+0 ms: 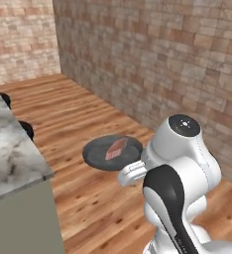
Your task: Pick up the pan with the steak in it and place it on the dining table. Then place the steak on the plate.
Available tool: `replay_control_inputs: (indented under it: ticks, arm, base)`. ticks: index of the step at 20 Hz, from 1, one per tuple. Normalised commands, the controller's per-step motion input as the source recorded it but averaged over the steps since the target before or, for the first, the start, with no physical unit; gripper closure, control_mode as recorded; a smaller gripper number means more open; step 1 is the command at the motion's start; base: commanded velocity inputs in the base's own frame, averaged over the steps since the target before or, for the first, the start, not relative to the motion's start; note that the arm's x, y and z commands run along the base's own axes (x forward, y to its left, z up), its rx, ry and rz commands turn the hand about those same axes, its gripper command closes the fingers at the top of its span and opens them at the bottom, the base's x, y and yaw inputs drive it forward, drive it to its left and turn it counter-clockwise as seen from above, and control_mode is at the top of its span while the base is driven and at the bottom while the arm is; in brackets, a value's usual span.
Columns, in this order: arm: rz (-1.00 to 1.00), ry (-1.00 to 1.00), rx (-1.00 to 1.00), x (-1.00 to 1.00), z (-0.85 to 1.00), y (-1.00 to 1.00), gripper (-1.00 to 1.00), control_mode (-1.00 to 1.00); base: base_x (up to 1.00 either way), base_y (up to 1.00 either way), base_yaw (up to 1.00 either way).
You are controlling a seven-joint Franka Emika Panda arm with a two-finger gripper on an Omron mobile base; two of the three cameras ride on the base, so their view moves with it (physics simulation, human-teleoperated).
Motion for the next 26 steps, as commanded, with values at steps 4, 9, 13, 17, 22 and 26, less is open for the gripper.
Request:
replay_control_inputs:
  ticks: [4,9,13,17,22,26]
  arm:
    - [0.0,0.0,0.0,0.0,0.0,0.0,1.0,1.0]
    - [0.0,0.0,0.0,0.0,0.0,0.0,1.0,1.0]
    - [0.0,0.0,0.0,0.0,0.0,0.0,1.0,1.0]
    - [0.0,0.0,0.0,0.0,0.0,0.0,1.0,1.0]
    - [0.0,0.0,0.0,0.0,0.0,0.0,1.0,1.0]
    - [0.0,0.0,0.0,0.0,0.0,0.0,1.0,1.0]
  base:
    - [-0.03,0.0,0.23]
    - [0.0,-0.63,0.01]
    - [0.07,-0.98,0.0]
    - [0.37,-0.81,0.02]
    - [0.91,-0.33,0.05]
    - [1.0,-0.17,0.0]
